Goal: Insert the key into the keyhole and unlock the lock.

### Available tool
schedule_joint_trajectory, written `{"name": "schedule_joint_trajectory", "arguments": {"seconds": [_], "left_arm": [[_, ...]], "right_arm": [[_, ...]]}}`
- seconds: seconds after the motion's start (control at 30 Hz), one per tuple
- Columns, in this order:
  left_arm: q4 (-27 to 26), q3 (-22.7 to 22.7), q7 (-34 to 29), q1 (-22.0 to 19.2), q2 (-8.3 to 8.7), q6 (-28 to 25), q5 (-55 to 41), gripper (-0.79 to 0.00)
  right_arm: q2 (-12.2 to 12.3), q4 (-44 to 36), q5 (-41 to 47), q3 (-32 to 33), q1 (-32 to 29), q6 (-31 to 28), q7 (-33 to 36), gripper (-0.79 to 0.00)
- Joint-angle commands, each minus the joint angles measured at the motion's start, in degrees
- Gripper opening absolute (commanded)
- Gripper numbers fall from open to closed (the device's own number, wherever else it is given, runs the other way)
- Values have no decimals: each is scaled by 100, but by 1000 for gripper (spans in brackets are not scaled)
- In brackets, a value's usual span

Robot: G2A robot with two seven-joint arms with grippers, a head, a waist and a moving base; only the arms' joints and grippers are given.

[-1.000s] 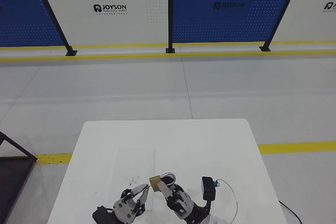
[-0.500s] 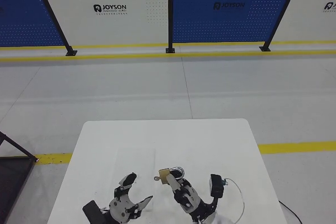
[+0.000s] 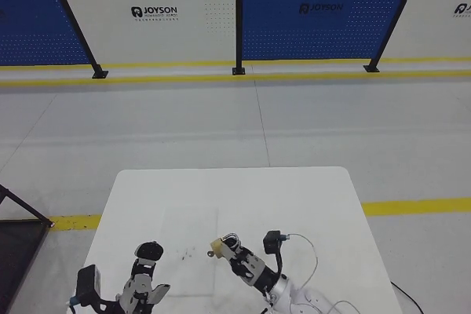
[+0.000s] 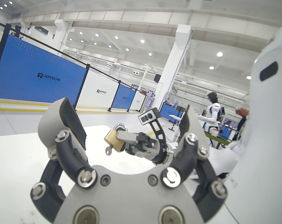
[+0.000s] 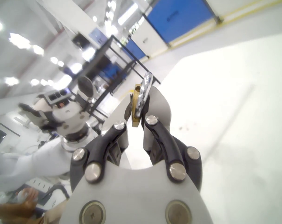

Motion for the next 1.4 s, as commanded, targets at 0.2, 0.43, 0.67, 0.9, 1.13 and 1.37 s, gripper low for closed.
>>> {"name": "schedule_joint_trajectory", "arguments": {"seconds": [0.2, 0.43, 0.67, 0.9, 1.13, 1.37], "left_arm": [[234, -440, 17, 150, 25, -119, -320, 0], [234, -440, 17, 150, 25, -119, -320, 0], [234, -440, 17, 150, 25, -119, -320, 0], [234, -440, 17, 150, 25, -119, -320, 0], [234, -440, 17, 150, 25, -119, -320, 0], [234, -440, 17, 150, 25, -119, -320, 0]], "right_arm": [[-232, 762, 18, -766, 811, 950, 1230, -785], [-526, 1447, -242, -1475, 1408, 1442, 1442, -767], [-633, 1657, -408, -1672, 1546, 1429, 1260, 0], [-525, 1389, -802, -1506, 1373, 1434, 1175, 0], [-272, 693, -1153, -1025, 853, 1338, 1005, 0], [33, -226, -1551, -341, 67, 852, 392, 0]]}}
